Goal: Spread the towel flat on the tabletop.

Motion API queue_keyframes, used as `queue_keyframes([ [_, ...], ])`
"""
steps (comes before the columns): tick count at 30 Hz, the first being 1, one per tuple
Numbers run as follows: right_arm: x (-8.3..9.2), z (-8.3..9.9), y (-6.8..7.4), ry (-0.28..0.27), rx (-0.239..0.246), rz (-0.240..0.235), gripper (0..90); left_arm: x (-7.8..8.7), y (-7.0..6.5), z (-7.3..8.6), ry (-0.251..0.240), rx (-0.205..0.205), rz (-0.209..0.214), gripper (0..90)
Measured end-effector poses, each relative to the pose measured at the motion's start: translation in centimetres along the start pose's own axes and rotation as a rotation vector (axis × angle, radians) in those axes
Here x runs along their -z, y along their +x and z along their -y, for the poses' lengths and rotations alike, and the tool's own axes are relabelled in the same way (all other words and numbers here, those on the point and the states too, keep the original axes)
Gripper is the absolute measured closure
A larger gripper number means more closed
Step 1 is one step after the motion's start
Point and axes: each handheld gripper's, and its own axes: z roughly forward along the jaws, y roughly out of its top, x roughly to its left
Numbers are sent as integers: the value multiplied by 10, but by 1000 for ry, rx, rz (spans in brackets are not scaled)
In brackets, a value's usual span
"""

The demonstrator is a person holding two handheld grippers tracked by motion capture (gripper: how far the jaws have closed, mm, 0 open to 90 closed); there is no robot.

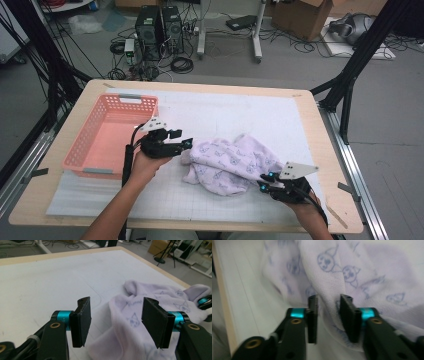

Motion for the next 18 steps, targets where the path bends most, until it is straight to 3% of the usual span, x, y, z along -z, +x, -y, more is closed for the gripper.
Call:
queue_keyframes([
  [4, 15, -8, -10, -142, -88, 12, 550, -33, 6, -10, 64, -12, -25, 420],
  [7, 21, -14, -18, -205, -124, 51, 540, -59, 7, -10, 143, -50, -55, 442],
  [9, 24, -17, -23, -251, -148, 56, 540, -76, 9, -9, 186, -41, -53, 443],
  [12, 25, -19, -27, -250, -164, 101, 540, -98, 8, -6, 262, -22, -18, 429],
  [14, 23, -18, -30, -231, -166, 114, 538, -110, 2, -1, 314, -40, 8, 388],
  [18, 18, -11, -34, -192, -174, 129, 539, -120, -7, 6, 363, -40, 58, 395],
])
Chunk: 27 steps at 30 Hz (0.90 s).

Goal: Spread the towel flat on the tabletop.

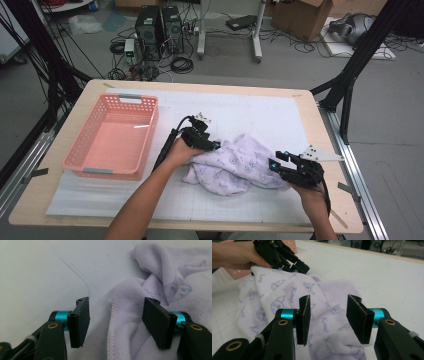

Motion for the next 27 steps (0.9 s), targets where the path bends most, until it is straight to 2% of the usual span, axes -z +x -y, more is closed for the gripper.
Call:
queue_keyframes([
  [2, -1, 1, -1, 16, -2, 13, 538, -2, -3, 1, 19, -9, 19, 420],
  [4, -1, 2, -3, 15, -8, 13, 536, -2, -7, 1, 32, -52, 59, 538],
  [7, -2, 1, -2, 20, -7, 13, 535, -1, -10, 1, 38, -75, 78, 695],
  [9, -4, 1, -3, 23, -7, 12, 535, 1, -10, 0, 20, -82, 80, 765],
  [11, -5, 1, -3, 29, -8, 18, 533, 7, -7, -1, -18, -78, 68, 783],
  [14, -7, -1, -7, 35, -23, 30, 512, 23, -3, -5, -122, -60, 28, 784],
  [17, -11, -4, -14, 48, -39, 62, 466, 43, 0, -10, -239, -67, -37, 783],
  [19, -17, -8, -21, 66, -58, 91, 442, 54, 4, -10, -293, -74, -74, 784],
  [21, -25, -13, -27, 91, -69, 119, 419, 62, 8, -10, -325, -68, -90, 784],
  [23, -35, -20, -33, 115, -71, 144, 413, 67, 9, -9, -339, -63, -87, 783],
  [27, -64, -34, -41, 182, -69, 149, 412, 72, 11, -9, -347, -62, -101, 774],
])
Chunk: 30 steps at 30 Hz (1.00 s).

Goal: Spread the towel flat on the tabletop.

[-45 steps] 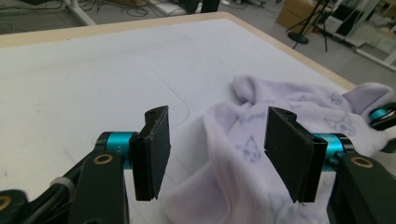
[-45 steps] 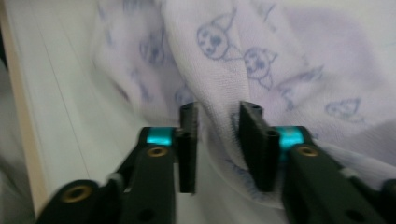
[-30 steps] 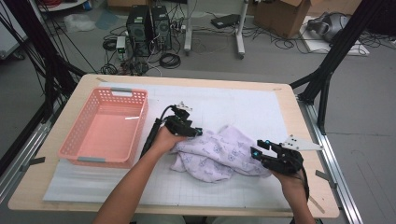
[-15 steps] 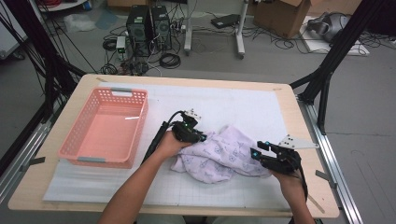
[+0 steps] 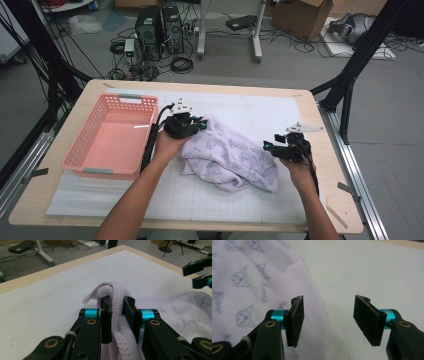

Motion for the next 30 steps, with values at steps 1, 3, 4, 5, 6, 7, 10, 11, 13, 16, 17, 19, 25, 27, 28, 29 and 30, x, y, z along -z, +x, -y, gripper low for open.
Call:
queue_keyframes([
  [1, -8, -4, 0, 19, 2, -3, 415, 0, 0, 0, 5, 4, -7, 773],
  [3, -25, -10, 2, 67, 21, -1, 424, -2, 1, 2, 30, 1, -18, 774],
  [4, -34, -12, 2, 93, 23, -13, 431, -3, 2, 3, 41, 0, -27, 774],
  [5, -43, -14, 3, 120, 26, -23, 438, -3, 3, 3, 50, 3, -29, 774],
  [6, -52, -14, 4, 145, 32, -36, 439, -4, 4, 4, 53, 10, -30, 774],
  [7, -60, -15, 6, 171, 40, -54, 443, -4, 5, 4, 51, 16, -32, 774],
  [10, -80, -17, 13, 245, 104, -84, 523, -5, 9, 5, 58, 25, -55, 774],
  [11, -82, -18, 16, 258, 142, -72, 605, -5, 11, 6, 64, 24, -67, 774],
  [13, -82, -26, 14, 261, 200, -93, 843, -6, 15, 7, 59, 41, -86, 773],
  [16, -76, -43, 3, 190, 182, -10, 865, -8, 19, 9, 62, 70, -103, 723],
  [17, -74, -49, -2, 161, 168, 12, 868, -9, 19, 10, 61, 71, -106, 703],
  [19, -73, -60, -11, 120, 147, 52, 873, -9, 20, 10, 55, 85, -119, 647],
  [25, -61, -83, -34, -57, 65, 341, 871, -7, 23, 11, 83, 132, -119, 448],
  [27, -56, -81, -39, -93, 1, 425, 855, -7, 25, 12, 96, 132, -110, 443],
  [28, -56, -79, -42, -82, -17, 419, 824, -8, 27, 13, 95, 136, -104, 438],
  [29, -57, -76, -43, -57, -13, 401, 750, -8, 27, 14, 101, 141, -100, 438],
  [30, -56, -74, -43, -55, -2, 395, 698, -10, 28, 15, 110, 150, -94, 435],
])
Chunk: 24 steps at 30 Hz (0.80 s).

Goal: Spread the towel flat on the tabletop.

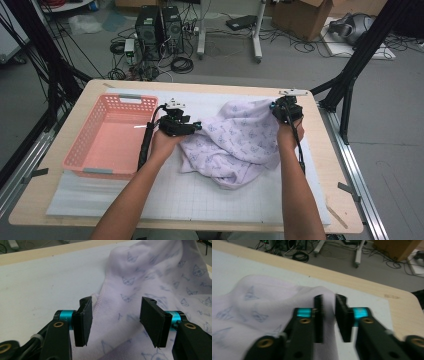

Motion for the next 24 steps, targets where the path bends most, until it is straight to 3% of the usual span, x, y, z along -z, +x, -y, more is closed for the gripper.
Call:
queue_keyframes([
  [2, 5, 4, 0, 0, 2, -29, 642, -5, -1, 1, 19, -3, 23, 421],
  [5, 17, 10, -3, -6, -1, -78, 614, -14, -9, 3, 34, -41, 47, 399],
  [8, 31, 19, -8, -3, -4, -126, 591, -26, -15, 6, 86, -90, 29, 384],
  [12, 55, 36, -11, -7, -28, -210, 519, -40, -16, 14, 166, -100, 9, 392],
  [15, 71, 52, -10, 8, -13, -286, 446, -45, -17, 17, 182, -133, -21, 464],
  [18, 81, 68, -8, 33, -10, -326, 438, -44, -16, 17, 175, -148, -44, 688],
  [21, 78, 81, -4, 94, 32, -309, 440, -38, -13, 15, 155, -106, -68, 745],
  [24, 64, 91, -3, 170, 6, -298, 439, -28, -9, 11, 133, -85, -105, 750],
])
